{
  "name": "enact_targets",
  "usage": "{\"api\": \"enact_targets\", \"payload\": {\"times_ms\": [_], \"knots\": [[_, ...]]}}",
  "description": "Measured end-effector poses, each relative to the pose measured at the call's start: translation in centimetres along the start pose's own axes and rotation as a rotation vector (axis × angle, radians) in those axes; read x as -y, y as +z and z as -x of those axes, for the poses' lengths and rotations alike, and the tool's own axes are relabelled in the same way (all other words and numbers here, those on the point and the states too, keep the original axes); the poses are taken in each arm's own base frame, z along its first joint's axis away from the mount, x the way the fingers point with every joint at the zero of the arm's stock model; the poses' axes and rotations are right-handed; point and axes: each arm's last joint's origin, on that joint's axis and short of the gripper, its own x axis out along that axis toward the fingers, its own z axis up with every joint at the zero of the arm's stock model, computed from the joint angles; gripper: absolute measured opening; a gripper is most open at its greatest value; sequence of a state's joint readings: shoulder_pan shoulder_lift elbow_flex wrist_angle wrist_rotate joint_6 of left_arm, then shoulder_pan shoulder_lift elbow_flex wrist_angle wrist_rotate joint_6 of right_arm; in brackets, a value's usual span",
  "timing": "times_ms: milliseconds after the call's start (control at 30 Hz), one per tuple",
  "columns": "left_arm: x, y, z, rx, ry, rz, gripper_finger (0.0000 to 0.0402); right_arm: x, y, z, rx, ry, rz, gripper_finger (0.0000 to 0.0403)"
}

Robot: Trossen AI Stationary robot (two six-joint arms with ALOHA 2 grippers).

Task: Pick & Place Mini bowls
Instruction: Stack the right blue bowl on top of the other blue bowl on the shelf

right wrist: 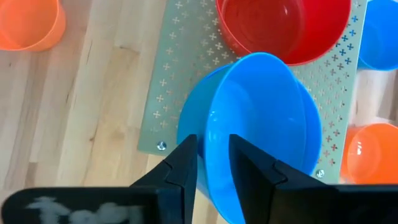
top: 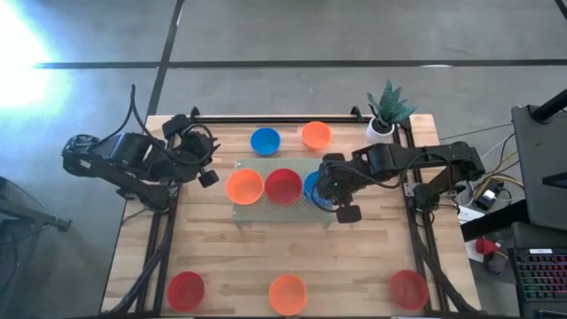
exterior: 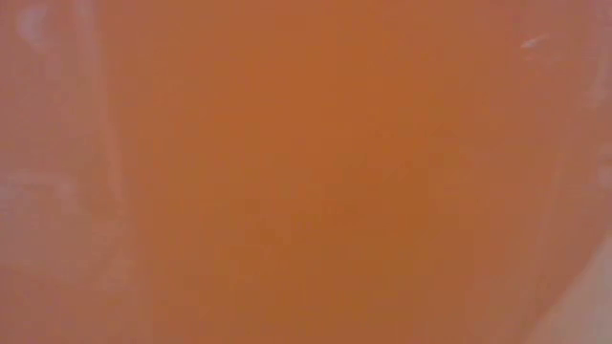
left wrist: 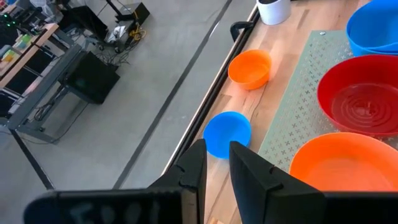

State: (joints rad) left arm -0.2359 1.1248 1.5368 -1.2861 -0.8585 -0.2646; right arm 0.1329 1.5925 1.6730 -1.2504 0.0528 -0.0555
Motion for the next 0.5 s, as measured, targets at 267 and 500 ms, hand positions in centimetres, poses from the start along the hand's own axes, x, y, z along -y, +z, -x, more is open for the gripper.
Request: {"api": "enact_targets", "payload": {"times_ms": [267, 500], "knots": [[0.0, 0.0, 0.0, 0.0, 0.0, -0.001, 0.0064, -0.01, 0.04, 0.0, 0.005, 0.004, 0.0, 0.0033], [0.0, 0.0, 0.0, 0.0, 0.0, -0.003, 0.0064, -0.02, 0.12, 0.0, 0.013, 0.008, 0.0, 0.0009]]}}
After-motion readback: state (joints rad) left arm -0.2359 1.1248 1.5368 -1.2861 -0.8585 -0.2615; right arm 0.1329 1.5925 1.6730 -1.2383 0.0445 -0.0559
